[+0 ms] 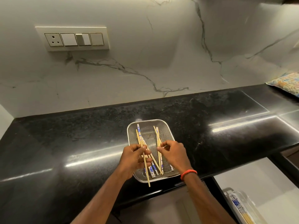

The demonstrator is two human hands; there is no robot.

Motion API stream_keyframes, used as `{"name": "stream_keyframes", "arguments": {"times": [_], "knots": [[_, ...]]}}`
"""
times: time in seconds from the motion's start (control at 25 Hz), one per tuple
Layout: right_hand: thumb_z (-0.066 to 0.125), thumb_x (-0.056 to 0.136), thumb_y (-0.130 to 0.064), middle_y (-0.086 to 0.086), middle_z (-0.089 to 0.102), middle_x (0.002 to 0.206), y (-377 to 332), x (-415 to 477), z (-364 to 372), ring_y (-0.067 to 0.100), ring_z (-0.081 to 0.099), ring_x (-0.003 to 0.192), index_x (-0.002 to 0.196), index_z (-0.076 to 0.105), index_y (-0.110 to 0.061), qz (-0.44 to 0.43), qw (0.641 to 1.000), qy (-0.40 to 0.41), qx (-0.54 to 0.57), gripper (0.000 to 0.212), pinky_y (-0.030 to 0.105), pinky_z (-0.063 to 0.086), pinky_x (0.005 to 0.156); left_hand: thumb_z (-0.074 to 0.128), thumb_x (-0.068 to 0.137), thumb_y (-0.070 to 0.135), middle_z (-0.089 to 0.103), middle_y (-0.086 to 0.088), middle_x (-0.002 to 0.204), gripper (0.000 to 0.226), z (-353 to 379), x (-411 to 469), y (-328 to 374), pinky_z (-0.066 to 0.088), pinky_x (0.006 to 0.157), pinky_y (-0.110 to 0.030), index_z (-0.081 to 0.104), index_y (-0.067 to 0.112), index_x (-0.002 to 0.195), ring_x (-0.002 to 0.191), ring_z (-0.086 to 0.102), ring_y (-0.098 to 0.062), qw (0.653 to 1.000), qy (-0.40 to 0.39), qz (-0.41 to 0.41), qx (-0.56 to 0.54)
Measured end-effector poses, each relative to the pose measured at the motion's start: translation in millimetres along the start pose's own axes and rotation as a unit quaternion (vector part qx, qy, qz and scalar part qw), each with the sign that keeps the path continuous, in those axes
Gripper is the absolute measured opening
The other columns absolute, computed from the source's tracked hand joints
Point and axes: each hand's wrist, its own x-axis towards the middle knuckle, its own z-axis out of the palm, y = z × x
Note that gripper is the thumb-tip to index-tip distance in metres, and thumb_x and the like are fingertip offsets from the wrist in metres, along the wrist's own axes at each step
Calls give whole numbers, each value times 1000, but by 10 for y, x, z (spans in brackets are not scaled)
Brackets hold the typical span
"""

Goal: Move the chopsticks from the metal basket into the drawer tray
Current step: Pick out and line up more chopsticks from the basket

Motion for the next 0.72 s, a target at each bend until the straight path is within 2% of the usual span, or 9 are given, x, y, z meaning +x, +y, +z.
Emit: {"name": "stream_keyframes", "arguments": {"times": [0.08,0.12,0.2,0.28,0.4,0.44,0.52,0.64,0.72], "knots": [[69,92,-35,1,73,102,22,140,64,16,70,93,116,67,-20,-23,990,6,-137,29,31,58,82,65,98,17,76,-18,91,20,-33,-40,-2,62,59,-40,67,-1,107,67,75,-31,1000,0,-8,-7],[66,94,-32,3,72,104,30,183,112,21,70,96,118,65,-20,-36,980,5,-197,28,34,56,81,65,98,17,77,-17,90,19,-39,-63,2,62,58,-39,67,0,108,67,74,-31,1000,-1,-11,-11],[57,97,-25,6,71,100,47,213,212,25,69,92,112,61,-18,-57,960,3,-275,16,37,55,74,64,99,18,77,-17,90,19,-53,-106,11,62,57,-39,68,3,109,66,74,-31,1000,-6,-15,-14],[49,99,-20,6,70,95,98,215,281,25,69,85,106,58,-17,-69,956,15,-285,12,34,51,66,62,100,19,78,-18,93,19,-73,-131,31,63,57,-40,67,5,111,66,74,-32,1000,-8,-14,-15],[54,96,-17,1,68,86,148,218,297,21,68,77,101,59,-19,-46,969,24,-242,7,28,46,61,57,102,19,77,-18,88,20,-116,-149,48,63,56,-39,65,5,113,65,73,-31,1000,1,-13,-27],[59,93,-18,-3,65,79,146,222,282,16,65,72,94,59,-21,-28,977,15,-211,3,24,46,58,56,102,18,75,-18,85,21,-127,-158,50,62,56,-39,64,4,114,64,73,-30,999,4,-18,-33],[66,89,-21,-9,62,70,130,221,255,6,61,63,83,65,-25,2,992,-5,-123,7,19,47,54,54,103,18,73,-16,80,22,-133,-173,43,62,54,-38,63,3,116,63,72,-29,999,4,-29,-39],[69,89,-17,-7,69,74,71,197,197,7,65,67,89,76,-24,1,999,8,46,9,21,55,59,52,103,16,73,-15,78,22,-115,-180,29,62,53,-37,62,2,116,64,73,-31,998,2,-40,-53],[70,88,-13,-6,69,80,3,167,131,4,63,70,88,76,-29,-23,991,41,123,17,17,52,60,50,104,15,74,-18,81,22,-96,-184,35,63,53,-38,62,1,116,66,74,-33,997,3,-43,-67]]}}
